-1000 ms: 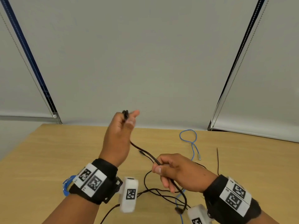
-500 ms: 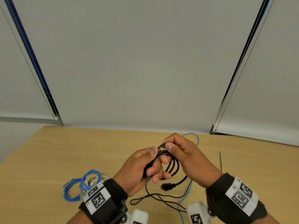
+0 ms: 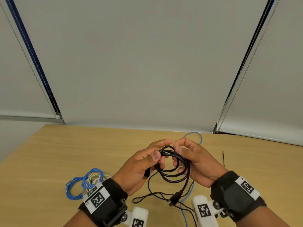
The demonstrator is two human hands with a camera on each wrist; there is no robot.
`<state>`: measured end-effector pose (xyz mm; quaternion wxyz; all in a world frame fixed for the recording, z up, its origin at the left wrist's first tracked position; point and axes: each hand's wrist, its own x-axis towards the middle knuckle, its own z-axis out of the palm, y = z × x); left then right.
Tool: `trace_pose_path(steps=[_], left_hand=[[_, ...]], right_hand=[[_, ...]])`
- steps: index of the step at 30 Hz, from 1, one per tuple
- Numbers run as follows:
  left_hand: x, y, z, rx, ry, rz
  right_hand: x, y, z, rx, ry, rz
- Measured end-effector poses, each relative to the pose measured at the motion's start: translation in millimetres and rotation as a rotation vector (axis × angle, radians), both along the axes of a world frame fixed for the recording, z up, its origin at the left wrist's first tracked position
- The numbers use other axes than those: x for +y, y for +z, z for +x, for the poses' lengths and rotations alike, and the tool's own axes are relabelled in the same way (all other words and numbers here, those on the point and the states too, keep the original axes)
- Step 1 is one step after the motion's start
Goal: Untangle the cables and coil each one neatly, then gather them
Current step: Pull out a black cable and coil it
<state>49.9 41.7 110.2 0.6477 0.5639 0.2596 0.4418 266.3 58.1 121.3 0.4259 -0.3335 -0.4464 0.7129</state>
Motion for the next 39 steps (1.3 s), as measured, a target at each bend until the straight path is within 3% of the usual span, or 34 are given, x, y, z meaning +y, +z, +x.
trace_pose_path(steps=[4,7,11,13,15,19,25,29,33,36,39], left_hand=[[-3.9,-2.9,3.6,-0.004,0.056,-0.020],[-3.7,-5.5,7.3,0.016,0.131,-0.037],[1.9,-11.7,6.4,0.048,0.289,-0.052],[4.4,-12.6,5.7,0.059,0.373,-0.068],[6.0,-13.7,6.5,0.093,0.456,-0.060],[6.5,-17.0,12.1,0.118,0.567,-0.066],[2.7,-13.8,17.5,0.047,0.562,-0.066],[-2.5,-9.6,15.7,-0.042,0.446,-0.124],[-7.4,-6.8,14.5,-0.015,0.414,-0.096],[-4.0,-7.7,10.7,0.087,0.458,-0.053],[2.2,-13.9,2.8,0.302,0.493,0.078]], right_hand=[[-1.9,-5.8,-0.2,-0.052,0.032,-0.102],[-2.0,-10.9,-4.4,-0.198,0.026,-0.089],[-0.5,-13.7,-8.7,-0.473,-0.238,0.068],[-2.7,-7.8,-9.2,-0.542,-0.416,0.205],[-6.8,-1.4,-10.8,-0.592,-0.479,0.382],[-18.6,2.8,-27.5,-0.840,-0.215,0.588],[-19.3,-14.1,-35.3,-1.080,-0.205,0.704],[-17.8,-10.1,-33.9,-0.996,-0.171,0.608],[-16.5,-9.0,-28.8,-0.673,-0.097,0.283],[-18.1,-7.6,-26.8,-0.477,-0.057,0.076],[-21.5,-5.8,-28.3,-0.374,-0.055,-0.022]])
